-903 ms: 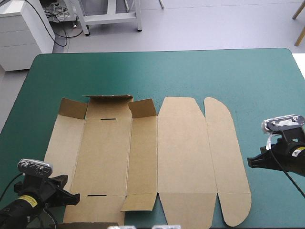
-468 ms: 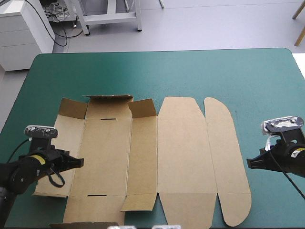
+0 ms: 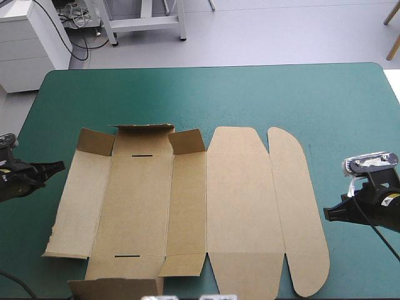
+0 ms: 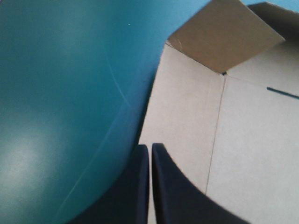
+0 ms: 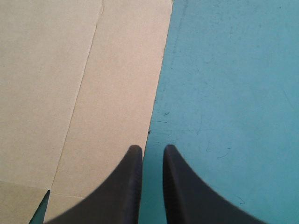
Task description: Fold the box
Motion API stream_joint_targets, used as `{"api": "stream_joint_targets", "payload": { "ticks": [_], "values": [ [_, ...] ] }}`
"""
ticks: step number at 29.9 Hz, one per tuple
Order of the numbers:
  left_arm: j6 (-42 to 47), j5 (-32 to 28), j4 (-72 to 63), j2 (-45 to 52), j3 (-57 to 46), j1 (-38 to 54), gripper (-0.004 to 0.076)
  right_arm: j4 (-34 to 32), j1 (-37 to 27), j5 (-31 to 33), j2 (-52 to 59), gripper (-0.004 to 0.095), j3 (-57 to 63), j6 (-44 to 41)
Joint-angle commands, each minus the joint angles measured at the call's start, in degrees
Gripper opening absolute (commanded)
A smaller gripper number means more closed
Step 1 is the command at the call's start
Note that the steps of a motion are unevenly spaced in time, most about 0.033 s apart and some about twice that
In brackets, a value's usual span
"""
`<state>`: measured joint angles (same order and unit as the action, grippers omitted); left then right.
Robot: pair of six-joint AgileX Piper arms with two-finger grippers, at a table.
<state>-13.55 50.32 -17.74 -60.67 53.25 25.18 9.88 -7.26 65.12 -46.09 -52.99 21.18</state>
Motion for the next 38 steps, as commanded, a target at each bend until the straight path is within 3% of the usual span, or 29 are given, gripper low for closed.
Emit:
{"api": "stream_joint_targets", "payload": {
  "ticks": [1,7,16,20,25,27,38],
  "values": [
    [-4.1,-0.1,-7.6,-0.8,2.0,9.0,-0.0007,0.9,-0.4,-2.3,0.3,0.011,-1.3,0.4],
    [-4.2,1.5,-8.8,-2.1,2.0,20.9,-0.0008,0.9,-0.4,-2.3,0.3,0.0037,-1.3,0.4],
    [-13.3,2.5,-8.6,-2.1,2.0,22.0,0.0006,0.9,-0.4,-2.5,0.3,-0.0021,-1.3,0.4],
    [-13.4,2.5,-11.0,-2.8,2.0,22.0,0.0146,0.9,-0.4,-2.5,0.3,-0.0021,-1.3,0.4],
    [-14.7,4.1,-12.5,-5.3,2.0,22.0,0.0508,0.9,-0.4,-2.5,0.3,-0.0021,-1.3,0.4],
    [-14.0,5.0,-13.2,-6.3,2.0,22.0,0.0593,0.9,-0.4,-2.5,0.3,-0.0021,-1.3,0.4],
    [-22.9,9.9,-18.8,-11.8,1.2,22.0,0.0613,1.0,-0.4,-2.5,0.3,-0.0021,-1.3,0.4]
  ]
}}
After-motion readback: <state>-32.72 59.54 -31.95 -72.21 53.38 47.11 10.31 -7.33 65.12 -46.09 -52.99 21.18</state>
